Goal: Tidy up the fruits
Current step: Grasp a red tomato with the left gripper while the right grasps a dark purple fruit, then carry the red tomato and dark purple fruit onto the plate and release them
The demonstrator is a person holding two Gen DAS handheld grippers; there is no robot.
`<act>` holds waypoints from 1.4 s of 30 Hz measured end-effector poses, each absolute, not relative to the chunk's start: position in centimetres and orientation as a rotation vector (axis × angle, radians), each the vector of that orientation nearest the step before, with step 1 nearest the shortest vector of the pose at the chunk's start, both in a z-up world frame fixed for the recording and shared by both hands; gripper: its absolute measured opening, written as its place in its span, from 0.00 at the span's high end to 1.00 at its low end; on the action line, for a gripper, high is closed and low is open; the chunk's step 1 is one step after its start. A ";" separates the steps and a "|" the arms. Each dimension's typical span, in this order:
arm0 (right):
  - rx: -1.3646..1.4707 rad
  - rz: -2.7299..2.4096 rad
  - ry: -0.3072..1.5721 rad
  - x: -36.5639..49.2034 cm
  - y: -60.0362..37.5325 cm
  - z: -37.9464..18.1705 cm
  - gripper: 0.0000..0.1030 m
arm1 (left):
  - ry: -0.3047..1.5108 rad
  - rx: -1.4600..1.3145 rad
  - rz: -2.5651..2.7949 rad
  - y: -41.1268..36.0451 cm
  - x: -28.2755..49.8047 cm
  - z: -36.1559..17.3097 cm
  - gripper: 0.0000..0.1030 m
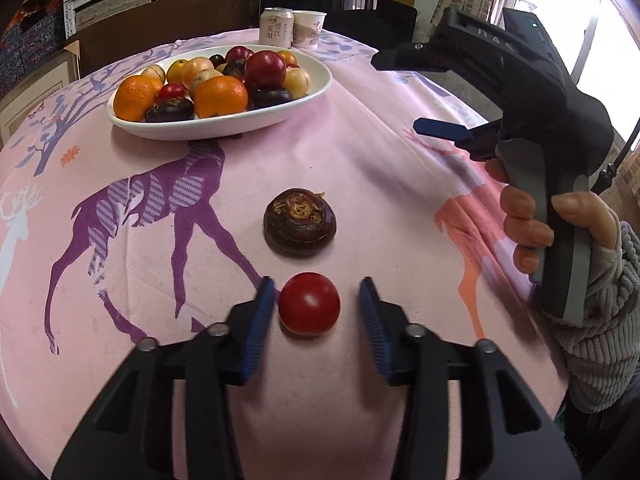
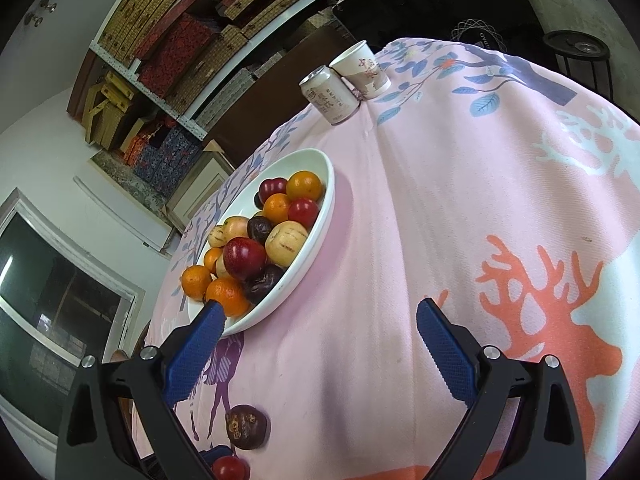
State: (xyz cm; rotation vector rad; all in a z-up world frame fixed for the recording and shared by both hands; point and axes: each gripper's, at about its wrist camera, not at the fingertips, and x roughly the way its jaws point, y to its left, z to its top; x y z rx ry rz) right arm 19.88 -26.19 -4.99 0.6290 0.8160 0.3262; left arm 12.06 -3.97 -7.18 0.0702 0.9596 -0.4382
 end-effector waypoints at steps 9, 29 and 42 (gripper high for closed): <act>0.366 0.436 0.795 17.6 -21.7 -3.6 0.05 | 0.902 -0.074 -0.284 0.9 12.9 -6.1 0.73; -0.204 0.558 0.776 12.3 -12.1 -3.8 0.13 | 0.925 -0.086 -0.119 3.4 14.3 -6.7 0.73; -0.180 0.562 0.863 13.5 -12.0 -5.0 0.58 | 0.934 -0.061 -0.109 3.0 14.5 -7.0 0.73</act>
